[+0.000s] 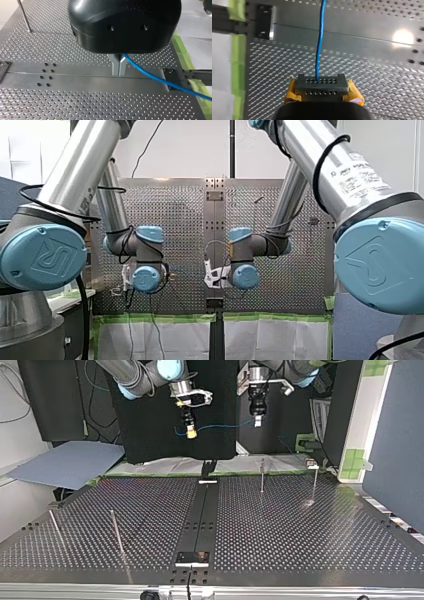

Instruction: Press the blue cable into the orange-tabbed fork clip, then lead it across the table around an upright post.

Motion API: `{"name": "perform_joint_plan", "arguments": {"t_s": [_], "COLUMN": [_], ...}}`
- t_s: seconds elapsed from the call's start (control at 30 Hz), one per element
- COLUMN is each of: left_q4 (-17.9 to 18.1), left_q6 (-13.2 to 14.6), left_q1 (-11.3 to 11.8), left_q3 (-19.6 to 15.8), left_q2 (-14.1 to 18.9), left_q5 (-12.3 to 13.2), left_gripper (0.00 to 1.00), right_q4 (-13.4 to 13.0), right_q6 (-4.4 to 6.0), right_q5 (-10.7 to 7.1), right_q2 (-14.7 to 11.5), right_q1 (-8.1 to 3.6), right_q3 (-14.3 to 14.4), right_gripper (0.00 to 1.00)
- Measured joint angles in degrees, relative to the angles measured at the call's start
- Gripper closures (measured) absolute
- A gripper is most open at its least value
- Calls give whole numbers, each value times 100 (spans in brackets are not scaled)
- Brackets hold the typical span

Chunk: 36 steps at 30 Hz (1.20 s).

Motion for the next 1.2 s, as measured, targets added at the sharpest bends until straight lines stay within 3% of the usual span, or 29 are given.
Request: {"name": "perform_joint_plan", "arguments": {"t_s": [0.17,0.3,0.4,0.53,0.77,1.0,1.2], "left_q4": [-135,31,160,346,543,666,1008], "left_q6": [-199,-405,-443,-446,-414,-395,-418], "left_q1": [42,88,129,214,519,948,1168], "left_q3": [-189,-385,-432,-442,-467,-485,-486], "left_q2": [250,503,667,833,844,578,216], "left_q5": [54,56,68,105,340,737,820], "left_gripper": [100,100,100,100,100,100,100], "right_q4": [4,-28,-71,-171,-329,-507,-551], "right_q6": [268,481,570,606,614,620,642], "right_q5": [-220,-433,-541,-581,-600,-614,-650], "right_q2": [-271,-491,-649,-701,-492,-138,185], "right_q1": [-56,-75,-84,-83,-87,-88,-88], "right_q3": [-48,-54,-55,-56,-57,-78,-223], "right_gripper": [100,100,100,100,100,100,100]}}
